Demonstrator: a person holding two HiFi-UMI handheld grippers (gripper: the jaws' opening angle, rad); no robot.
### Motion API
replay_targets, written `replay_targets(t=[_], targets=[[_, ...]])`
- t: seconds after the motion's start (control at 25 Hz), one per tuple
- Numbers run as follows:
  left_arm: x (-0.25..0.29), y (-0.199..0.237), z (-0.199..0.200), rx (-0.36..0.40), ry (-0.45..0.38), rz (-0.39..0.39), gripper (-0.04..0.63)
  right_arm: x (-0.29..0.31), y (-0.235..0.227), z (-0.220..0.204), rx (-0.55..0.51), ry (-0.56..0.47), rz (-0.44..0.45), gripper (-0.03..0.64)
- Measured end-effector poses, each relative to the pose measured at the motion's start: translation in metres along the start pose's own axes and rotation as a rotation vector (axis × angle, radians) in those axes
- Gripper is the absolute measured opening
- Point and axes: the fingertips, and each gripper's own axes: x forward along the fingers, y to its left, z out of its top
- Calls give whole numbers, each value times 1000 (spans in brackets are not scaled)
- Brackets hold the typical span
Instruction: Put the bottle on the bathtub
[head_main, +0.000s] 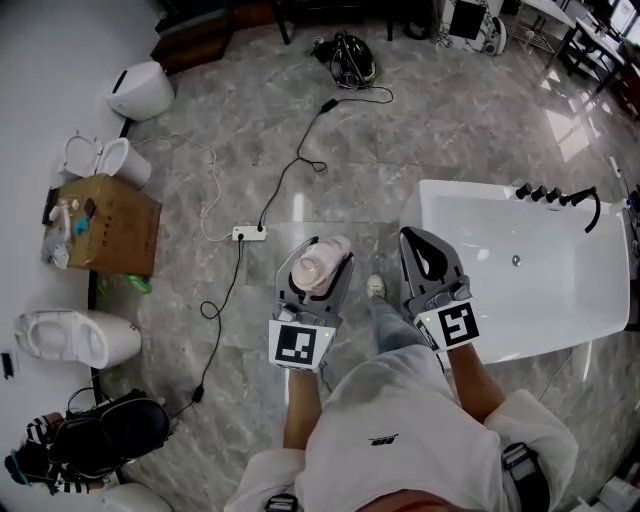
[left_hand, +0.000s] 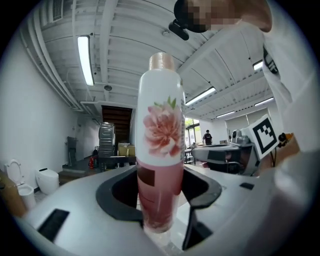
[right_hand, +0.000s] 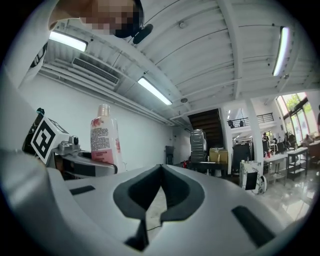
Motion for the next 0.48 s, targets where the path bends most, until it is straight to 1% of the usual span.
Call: replay_targets(t=[0.24, 0.48], targets=[[94, 27, 6, -1, 14, -23, 233, 65, -69, -9, 7, 11, -8, -7], [175, 51, 18, -4, 33, -35, 233, 121, -130, -13, 13, 32, -10, -6]])
